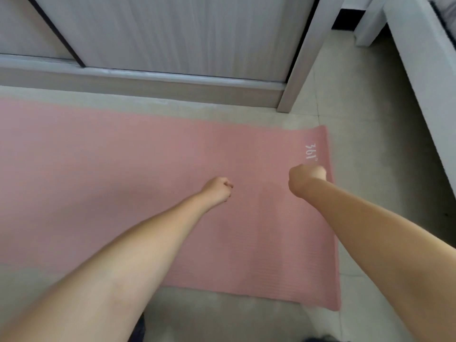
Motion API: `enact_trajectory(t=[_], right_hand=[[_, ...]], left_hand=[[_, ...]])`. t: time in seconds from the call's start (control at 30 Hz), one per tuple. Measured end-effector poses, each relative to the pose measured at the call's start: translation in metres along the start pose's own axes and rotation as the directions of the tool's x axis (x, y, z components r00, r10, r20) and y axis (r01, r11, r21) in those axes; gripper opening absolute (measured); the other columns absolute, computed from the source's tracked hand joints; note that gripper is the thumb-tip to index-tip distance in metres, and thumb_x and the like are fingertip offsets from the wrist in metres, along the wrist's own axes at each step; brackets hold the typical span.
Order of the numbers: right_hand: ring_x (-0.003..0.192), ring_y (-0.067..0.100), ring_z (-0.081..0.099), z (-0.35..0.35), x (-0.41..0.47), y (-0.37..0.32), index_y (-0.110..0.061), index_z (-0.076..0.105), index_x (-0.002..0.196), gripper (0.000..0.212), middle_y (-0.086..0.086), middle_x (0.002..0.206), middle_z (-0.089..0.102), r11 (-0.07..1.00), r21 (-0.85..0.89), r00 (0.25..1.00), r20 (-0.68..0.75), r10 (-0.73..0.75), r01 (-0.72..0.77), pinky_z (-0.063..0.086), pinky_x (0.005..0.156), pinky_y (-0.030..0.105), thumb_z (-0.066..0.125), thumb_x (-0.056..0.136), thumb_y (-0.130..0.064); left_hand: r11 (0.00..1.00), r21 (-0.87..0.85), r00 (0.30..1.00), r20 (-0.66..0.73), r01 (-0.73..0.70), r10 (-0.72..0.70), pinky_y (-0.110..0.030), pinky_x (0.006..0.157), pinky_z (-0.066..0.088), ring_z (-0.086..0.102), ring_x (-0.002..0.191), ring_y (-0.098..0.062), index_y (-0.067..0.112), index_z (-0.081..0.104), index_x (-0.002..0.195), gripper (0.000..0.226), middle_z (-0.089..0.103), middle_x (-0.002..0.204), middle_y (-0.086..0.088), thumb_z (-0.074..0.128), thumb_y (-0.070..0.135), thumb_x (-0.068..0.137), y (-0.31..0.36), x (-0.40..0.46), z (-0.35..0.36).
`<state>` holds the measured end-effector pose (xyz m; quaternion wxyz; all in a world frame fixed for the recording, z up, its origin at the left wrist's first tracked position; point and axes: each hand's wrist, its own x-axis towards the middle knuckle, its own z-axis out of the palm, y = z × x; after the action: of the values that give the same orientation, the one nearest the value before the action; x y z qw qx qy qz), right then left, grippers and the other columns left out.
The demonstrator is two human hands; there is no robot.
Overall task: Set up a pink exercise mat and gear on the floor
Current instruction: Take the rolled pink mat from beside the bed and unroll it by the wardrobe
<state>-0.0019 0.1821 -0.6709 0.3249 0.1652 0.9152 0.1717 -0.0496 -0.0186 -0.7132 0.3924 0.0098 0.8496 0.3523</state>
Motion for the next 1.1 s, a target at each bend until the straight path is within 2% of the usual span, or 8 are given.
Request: enact_trajectory(t=[0.07,0.13,0.37,0.53,0.67,0.8,1.03,1.1], right_hand=[[0.122,0.025,0.057,-0.031,-0.034,0.003,-0.013,0.058,0.128,0.037,0.005,0.131,0.061,0.999,0.021,0.999,0.038,-0.031,0.030,0.047,0.090,0.031,0.043,0.094,-0.010],[0.120,0.025,0.059,-0.066,-0.067,0.012,-0.014,0.059,0.128,0.037,0.004,0.129,0.062,0.997,0.046,0.997,0.058,-0.059,0.056,0.047,0.087,0.030,0.043,0.094,-0.010],[0.124,0.025,0.056,-0.238,-0.189,0.054,-0.014,0.053,0.135,0.042,0.006,0.138,0.054,0.994,0.078,0.994,0.068,-0.084,0.079,0.048,0.091,0.032,0.042,0.095,-0.010],[0.117,0.024,0.060,-0.345,-0.254,0.068,-0.014,0.060,0.125,0.037,0.004,0.127,0.062,0.983,0.145,0.993,0.018,-0.118,0.114,0.046,0.083,0.029,0.042,0.093,-0.010],[0.118,0.022,0.060,-0.428,-0.289,0.090,-0.017,0.060,0.124,0.035,0.001,0.128,0.061,0.970,0.167,0.981,-0.100,-0.164,0.179,0.047,0.084,0.030,0.045,0.093,-0.013],[0.114,0.022,0.061,-0.480,-0.315,0.126,-0.018,0.064,0.120,0.034,-0.001,0.124,0.063,0.955,0.106,0.938,-0.246,-0.245,0.277,0.044,0.073,0.030,0.048,0.091,-0.011],[0.089,0.022,0.059,-0.502,-0.372,0.164,-0.015,0.064,0.107,0.028,-0.003,0.092,0.057,0.909,-0.069,0.879,-0.237,-0.414,0.410,0.042,0.071,0.027,0.047,0.087,-0.006],[0.088,0.022,0.056,-0.514,-0.393,0.159,-0.015,0.064,0.108,0.029,-0.001,0.092,0.056,0.881,-0.139,0.845,-0.250,-0.472,0.451,0.043,0.072,0.029,0.046,0.087,-0.004]], left_hand=[[0.996,0.095,1.000,0.025,-0.004,0.002,-0.031,0.078,0.049,0.064,0.106,-0.034,-0.001,0.063,0.116,0.034,0.066,0.114,-0.024,0.039,0.005,0.093,0.017,-0.031,-0.020],[0.983,0.180,0.998,0.053,-0.027,0.018,-0.033,0.090,0.049,0.062,0.111,-0.034,-0.002,0.064,0.116,0.033,0.065,0.119,-0.024,0.041,0.008,0.094,0.041,-0.064,-0.044],[0.914,0.390,0.991,0.107,-0.115,0.079,-0.033,0.092,0.047,0.060,0.112,-0.030,0.007,0.062,0.115,0.029,0.063,0.123,-0.015,0.047,0.019,0.093,0.146,-0.201,-0.171],[0.838,0.531,0.992,0.086,-0.128,0.098,-0.034,0.095,0.048,0.059,0.113,-0.030,0.011,0.061,0.117,0.030,0.061,0.126,-0.012,0.048,0.023,0.092,0.210,-0.281,-0.265],[0.824,0.558,0.990,-0.035,-0.093,0.136,-0.032,0.090,0.049,0.063,0.108,-0.032,0.004,0.065,0.113,0.031,0.066,0.119,-0.016,0.048,0.018,0.090,0.259,-0.330,-0.322],[0.856,0.516,0.964,-0.209,-0.032,0.162,-0.032,0.077,0.044,0.062,0.105,-0.038,-0.001,0.063,0.107,0.032,0.066,0.113,-0.023,0.039,0.017,0.095,0.306,-0.382,-0.336],[0.899,0.428,0.950,-0.309,0.093,0.049,-0.043,0.084,0.050,0.063,0.100,-0.041,-0.002,0.056,0.080,0.020,0.061,0.099,-0.028,0.041,0.007,0.087,0.321,-0.476,-0.303],[0.918,0.375,0.935,-0.355,0.128,0.014,-0.045,0.089,0.050,0.062,0.104,-0.042,-0.004,0.054,0.079,0.019,0.059,0.102,-0.030,0.041,0.007,0.088,0.315,-0.502,-0.305]])
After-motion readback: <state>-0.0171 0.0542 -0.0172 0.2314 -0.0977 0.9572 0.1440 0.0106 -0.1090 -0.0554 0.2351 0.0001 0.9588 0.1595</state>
